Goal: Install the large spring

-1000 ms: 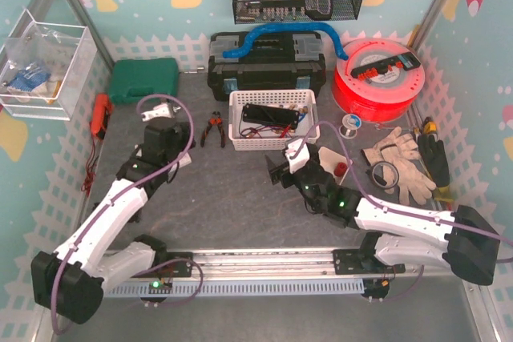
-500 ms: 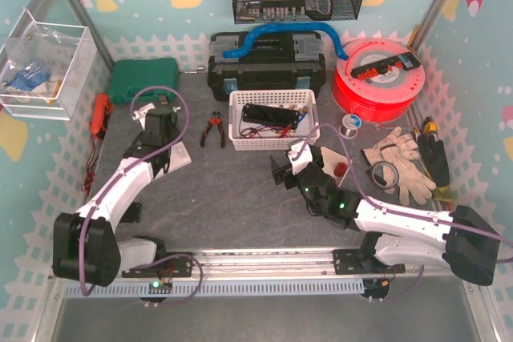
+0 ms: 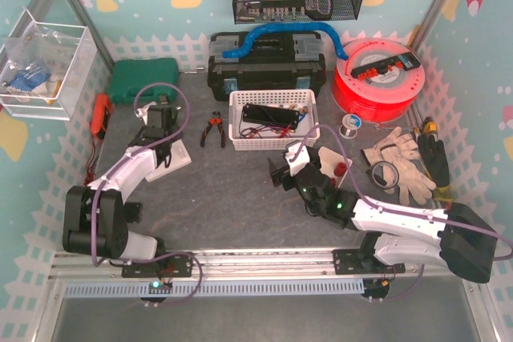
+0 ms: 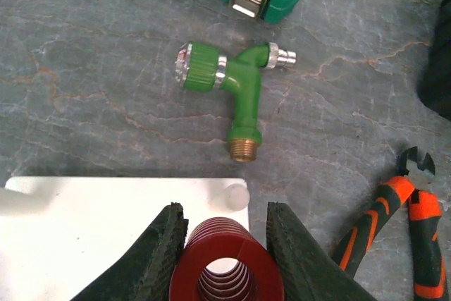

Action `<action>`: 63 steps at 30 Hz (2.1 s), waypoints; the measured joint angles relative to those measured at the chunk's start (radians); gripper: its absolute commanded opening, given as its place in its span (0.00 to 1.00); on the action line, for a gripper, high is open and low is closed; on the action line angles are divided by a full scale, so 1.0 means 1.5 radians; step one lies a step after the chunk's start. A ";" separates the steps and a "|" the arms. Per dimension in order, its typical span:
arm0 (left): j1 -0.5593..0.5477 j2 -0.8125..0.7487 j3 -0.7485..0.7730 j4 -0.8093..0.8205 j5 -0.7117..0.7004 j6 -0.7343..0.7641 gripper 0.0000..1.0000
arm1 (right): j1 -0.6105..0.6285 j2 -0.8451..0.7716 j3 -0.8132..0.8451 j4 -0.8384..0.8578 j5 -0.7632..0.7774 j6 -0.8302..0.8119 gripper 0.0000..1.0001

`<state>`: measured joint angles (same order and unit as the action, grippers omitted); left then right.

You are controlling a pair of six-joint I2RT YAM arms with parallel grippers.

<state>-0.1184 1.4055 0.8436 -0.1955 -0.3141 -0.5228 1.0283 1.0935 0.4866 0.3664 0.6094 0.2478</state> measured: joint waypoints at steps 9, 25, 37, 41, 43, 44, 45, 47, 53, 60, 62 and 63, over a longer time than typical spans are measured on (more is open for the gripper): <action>0.001 0.016 0.023 0.016 0.009 0.005 0.00 | 0.000 0.016 0.000 0.001 -0.005 -0.003 0.99; 0.007 0.059 0.041 0.026 0.008 0.018 0.01 | 0.000 0.017 0.000 0.001 -0.003 -0.005 0.99; 0.009 0.132 0.052 0.043 0.003 0.020 0.06 | 0.000 0.008 0.000 0.001 -0.011 -0.005 0.99; 0.009 0.149 0.052 0.042 0.003 0.020 0.11 | 0.000 0.009 0.000 0.002 -0.010 -0.005 0.99; 0.009 0.156 0.054 0.042 0.003 0.020 0.16 | 0.000 0.014 0.000 0.002 -0.010 -0.005 0.99; 0.009 0.159 0.054 0.043 0.003 0.019 0.18 | 0.000 0.017 0.000 0.002 -0.010 -0.005 0.99; 0.009 0.163 0.054 0.043 0.003 0.020 0.22 | 0.000 0.020 0.000 0.002 -0.010 -0.005 0.99; 0.009 0.168 0.054 0.043 0.003 0.020 0.30 | 0.000 0.023 0.000 0.001 -0.010 -0.005 0.99; 0.009 0.169 0.055 0.044 0.005 0.020 0.58 | 0.000 0.027 0.000 0.001 -0.010 -0.005 0.99; 0.009 0.141 0.055 0.034 0.016 0.017 0.71 | 0.000 0.030 0.000 0.001 -0.002 -0.004 0.99; 0.009 0.112 0.055 0.032 0.025 0.014 0.75 | 0.000 0.030 0.000 0.001 0.001 -0.001 0.99; 0.009 0.097 0.055 0.031 0.030 0.012 0.77 | -0.001 0.030 0.000 0.001 0.002 0.001 0.99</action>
<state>-0.1047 1.5509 0.9257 -0.1486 -0.2699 -0.5045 1.0264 1.1381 0.4866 0.3683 0.6117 0.2489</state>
